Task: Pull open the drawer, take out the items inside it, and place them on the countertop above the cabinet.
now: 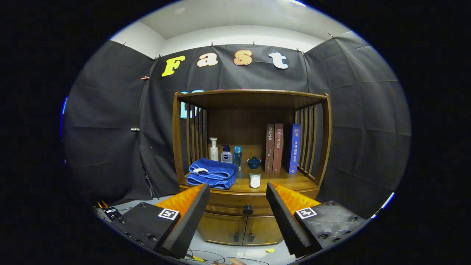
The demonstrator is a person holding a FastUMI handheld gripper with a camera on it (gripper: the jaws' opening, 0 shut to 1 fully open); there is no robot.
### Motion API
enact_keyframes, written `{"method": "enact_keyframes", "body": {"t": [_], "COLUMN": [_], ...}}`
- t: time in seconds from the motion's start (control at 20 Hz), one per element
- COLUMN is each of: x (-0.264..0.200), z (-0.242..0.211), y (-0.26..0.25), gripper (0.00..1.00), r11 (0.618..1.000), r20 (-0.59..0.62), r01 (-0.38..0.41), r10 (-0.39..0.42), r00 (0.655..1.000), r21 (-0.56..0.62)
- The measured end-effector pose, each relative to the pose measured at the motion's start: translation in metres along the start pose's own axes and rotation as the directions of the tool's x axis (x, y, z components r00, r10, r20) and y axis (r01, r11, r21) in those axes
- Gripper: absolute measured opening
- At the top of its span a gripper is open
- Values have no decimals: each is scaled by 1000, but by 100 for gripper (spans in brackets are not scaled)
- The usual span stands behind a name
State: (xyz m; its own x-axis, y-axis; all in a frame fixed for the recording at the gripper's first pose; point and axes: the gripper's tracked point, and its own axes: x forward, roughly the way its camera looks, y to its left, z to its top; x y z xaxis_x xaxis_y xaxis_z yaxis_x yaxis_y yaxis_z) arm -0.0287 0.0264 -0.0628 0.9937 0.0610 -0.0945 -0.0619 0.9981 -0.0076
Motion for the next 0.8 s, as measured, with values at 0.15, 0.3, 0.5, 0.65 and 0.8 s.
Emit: {"method": "enact_keyframes", "body": {"t": [0.15, 0.3, 0.5, 0.65, 0.8], "x": [1, 2, 3, 2, 2], "z": [4, 4, 1, 2, 4], "y": [2, 3, 5, 7, 7], "gripper": [99, 99, 99, 99, 99], "r11": [1000, 1000, 999, 999, 999], "r20": [5, 4, -11, -6, -2], "r01": [-15, -22, -33, -37, -37], "r10": [15, 22, 33, 37, 37], "r00": [1000, 1000, 999, 999, 999], "r21": [7, 9, 11, 1, 2]}}
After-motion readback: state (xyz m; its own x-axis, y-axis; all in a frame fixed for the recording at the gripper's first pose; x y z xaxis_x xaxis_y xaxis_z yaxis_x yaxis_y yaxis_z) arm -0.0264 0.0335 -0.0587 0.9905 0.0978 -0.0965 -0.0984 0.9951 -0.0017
